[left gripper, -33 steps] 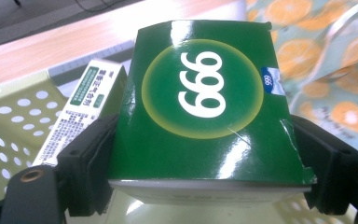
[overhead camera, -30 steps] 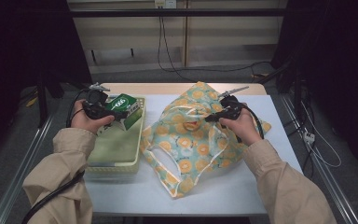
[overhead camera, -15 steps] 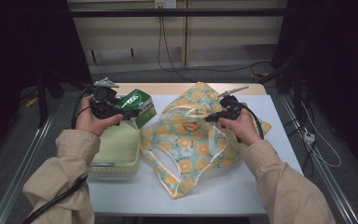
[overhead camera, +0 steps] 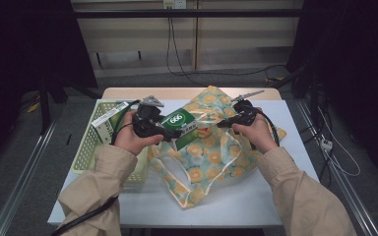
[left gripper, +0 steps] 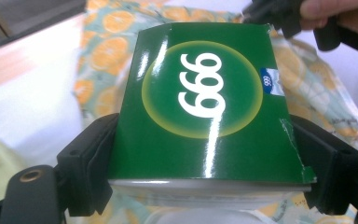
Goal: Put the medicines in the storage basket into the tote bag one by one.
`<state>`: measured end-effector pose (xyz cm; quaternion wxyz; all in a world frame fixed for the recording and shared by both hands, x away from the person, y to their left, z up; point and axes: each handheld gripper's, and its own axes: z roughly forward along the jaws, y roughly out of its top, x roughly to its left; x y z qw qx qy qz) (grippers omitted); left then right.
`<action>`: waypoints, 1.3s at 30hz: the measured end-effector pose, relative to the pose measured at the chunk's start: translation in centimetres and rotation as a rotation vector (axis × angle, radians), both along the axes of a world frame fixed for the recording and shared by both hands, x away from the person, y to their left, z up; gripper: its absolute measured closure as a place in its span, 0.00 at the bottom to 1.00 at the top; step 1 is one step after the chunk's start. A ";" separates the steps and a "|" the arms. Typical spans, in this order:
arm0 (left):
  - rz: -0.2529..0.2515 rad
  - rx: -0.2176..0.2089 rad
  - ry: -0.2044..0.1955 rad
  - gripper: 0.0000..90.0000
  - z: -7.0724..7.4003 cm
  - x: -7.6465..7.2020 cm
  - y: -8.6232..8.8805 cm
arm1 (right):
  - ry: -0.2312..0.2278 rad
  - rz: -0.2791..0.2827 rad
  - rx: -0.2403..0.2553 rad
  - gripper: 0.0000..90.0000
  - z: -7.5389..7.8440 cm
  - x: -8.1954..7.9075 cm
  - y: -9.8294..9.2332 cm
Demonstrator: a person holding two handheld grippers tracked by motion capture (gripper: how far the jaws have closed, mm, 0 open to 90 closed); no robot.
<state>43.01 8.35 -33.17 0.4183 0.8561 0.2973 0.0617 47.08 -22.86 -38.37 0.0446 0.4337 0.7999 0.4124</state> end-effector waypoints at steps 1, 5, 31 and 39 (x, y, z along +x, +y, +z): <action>-0.003 0.005 0.006 0.19 -0.4 -0.1 -0.4 | 0.000 0.000 0.001 1.00 0.0 0.0 0.0; -0.021 0.014 0.010 0.19 -1.5 -0.5 -1.9 | -0.001 0.002 0.003 1.00 0.0 0.0 0.0; -0.040 0.061 0.024 0.19 -7.2 0.5 -8.1 | -0.013 0.004 0.016 1.00 0.7 -0.2 -0.2; -0.028 0.068 -0.035 0.18 -7.7 2.0 -9.3 | -0.014 0.011 0.014 1.00 0.7 -0.3 -0.1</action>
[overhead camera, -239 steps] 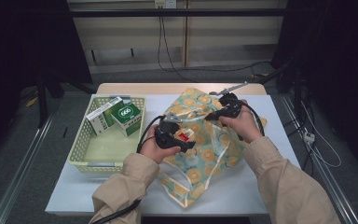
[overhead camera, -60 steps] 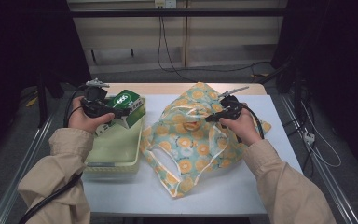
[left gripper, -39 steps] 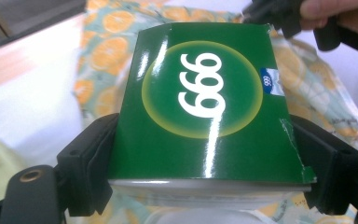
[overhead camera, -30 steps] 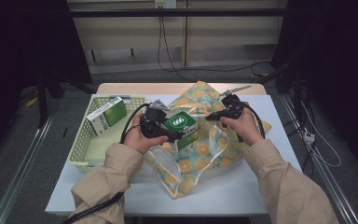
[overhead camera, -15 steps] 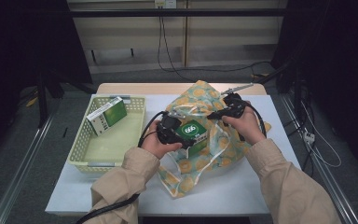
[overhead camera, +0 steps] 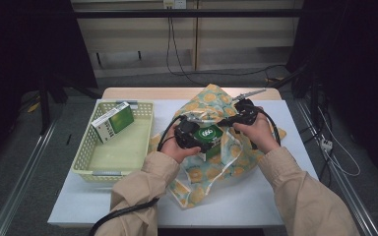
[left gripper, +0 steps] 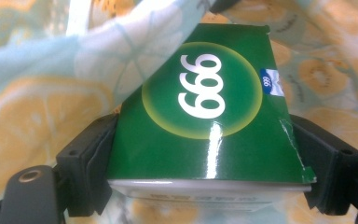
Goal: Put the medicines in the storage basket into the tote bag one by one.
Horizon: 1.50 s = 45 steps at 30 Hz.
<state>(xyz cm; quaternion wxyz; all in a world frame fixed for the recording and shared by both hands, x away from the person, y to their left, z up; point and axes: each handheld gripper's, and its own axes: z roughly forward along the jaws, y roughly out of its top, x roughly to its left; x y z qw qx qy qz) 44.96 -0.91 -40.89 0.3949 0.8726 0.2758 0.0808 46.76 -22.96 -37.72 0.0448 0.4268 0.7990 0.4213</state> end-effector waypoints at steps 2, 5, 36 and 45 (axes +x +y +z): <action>0.004 -0.011 0.001 0.18 -0.2 0.6 -0.2 | -0.001 -0.003 0.008 1.00 0.0 -0.1 -0.1; 0.030 -0.017 -0.009 0.18 -0.4 1.5 -0.5 | -0.007 -0.011 0.010 1.00 0.1 -0.1 -0.3; -0.027 0.000 0.005 0.11 1.9 0.8 1.5 | -0.005 -0.043 0.006 1.00 -0.2 0.3 -1.1; -0.066 -0.013 -0.001 0.11 3.3 -1.1 3.5 | -0.005 -0.034 -0.011 1.00 -0.2 0.1 -0.7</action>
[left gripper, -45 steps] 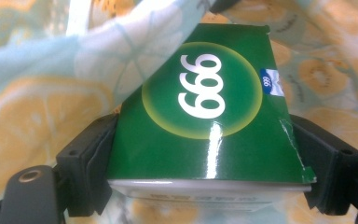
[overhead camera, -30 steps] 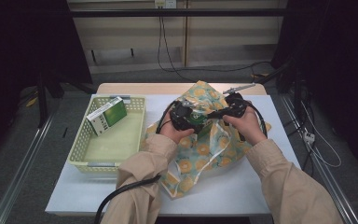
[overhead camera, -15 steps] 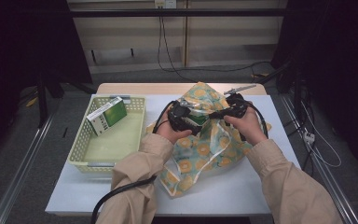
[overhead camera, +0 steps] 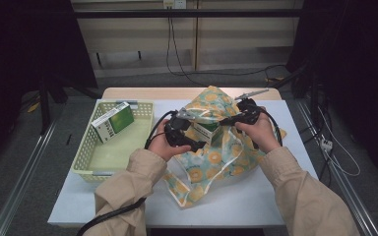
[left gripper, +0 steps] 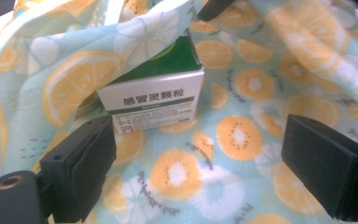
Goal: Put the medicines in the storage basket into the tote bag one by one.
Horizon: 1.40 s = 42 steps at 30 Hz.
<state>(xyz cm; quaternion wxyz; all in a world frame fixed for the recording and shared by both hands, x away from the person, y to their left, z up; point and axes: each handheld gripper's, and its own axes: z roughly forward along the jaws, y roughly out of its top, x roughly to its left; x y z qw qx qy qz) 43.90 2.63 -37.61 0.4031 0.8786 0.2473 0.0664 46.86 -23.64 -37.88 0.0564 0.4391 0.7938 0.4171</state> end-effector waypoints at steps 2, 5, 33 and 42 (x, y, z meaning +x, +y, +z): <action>0.008 -0.012 0.004 0.11 0.3 -0.1 0.4 | 0.001 -0.007 0.002 1.00 0.1 -0.1 -0.2; 0.014 -0.007 -0.005 0.11 0.9 -0.3 1.2 | -0.004 -0.011 -0.002 1.00 0.3 -0.3 -0.3; 0.137 -0.026 0.038 0.07 2.3 1.6 10.2 | -0.012 -0.006 -0.014 1.00 0.3 -0.8 -0.6; 0.163 0.001 0.030 0.07 2.5 2.1 11.9 | -0.008 -0.002 -0.013 1.00 0.2 -0.7 -0.6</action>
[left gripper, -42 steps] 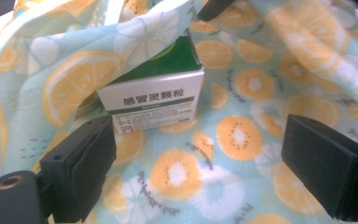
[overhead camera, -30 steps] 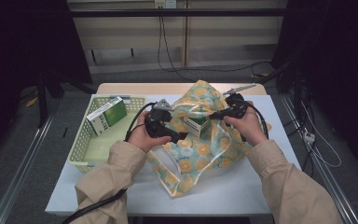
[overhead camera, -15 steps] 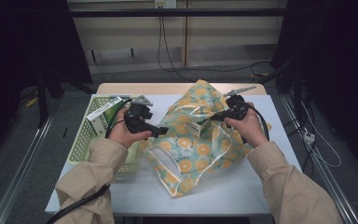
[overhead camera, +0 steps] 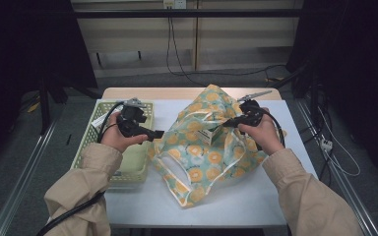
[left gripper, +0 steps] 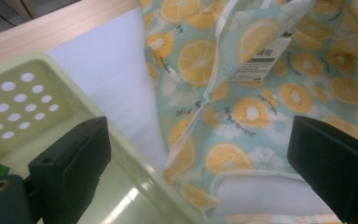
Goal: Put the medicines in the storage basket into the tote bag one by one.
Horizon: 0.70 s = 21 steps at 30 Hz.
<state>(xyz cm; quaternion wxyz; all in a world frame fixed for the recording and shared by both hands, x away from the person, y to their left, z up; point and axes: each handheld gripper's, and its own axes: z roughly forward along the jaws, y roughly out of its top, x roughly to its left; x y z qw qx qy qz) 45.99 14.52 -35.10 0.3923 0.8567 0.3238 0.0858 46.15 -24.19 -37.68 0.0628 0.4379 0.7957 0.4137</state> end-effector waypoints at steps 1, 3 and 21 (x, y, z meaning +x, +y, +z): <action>-0.003 -0.005 0.002 0.07 0.0 0.1 0.2 | 0.000 0.001 0.000 1.00 0.0 0.0 0.0; -0.002 -0.001 0.000 0.07 0.0 0.3 0.7 | 0.001 0.002 -0.002 1.00 0.0 0.1 0.0; 0.057 0.046 0.000 0.07 -0.1 1.1 4.5 | -0.007 -0.007 0.004 1.00 0.4 -0.1 -0.5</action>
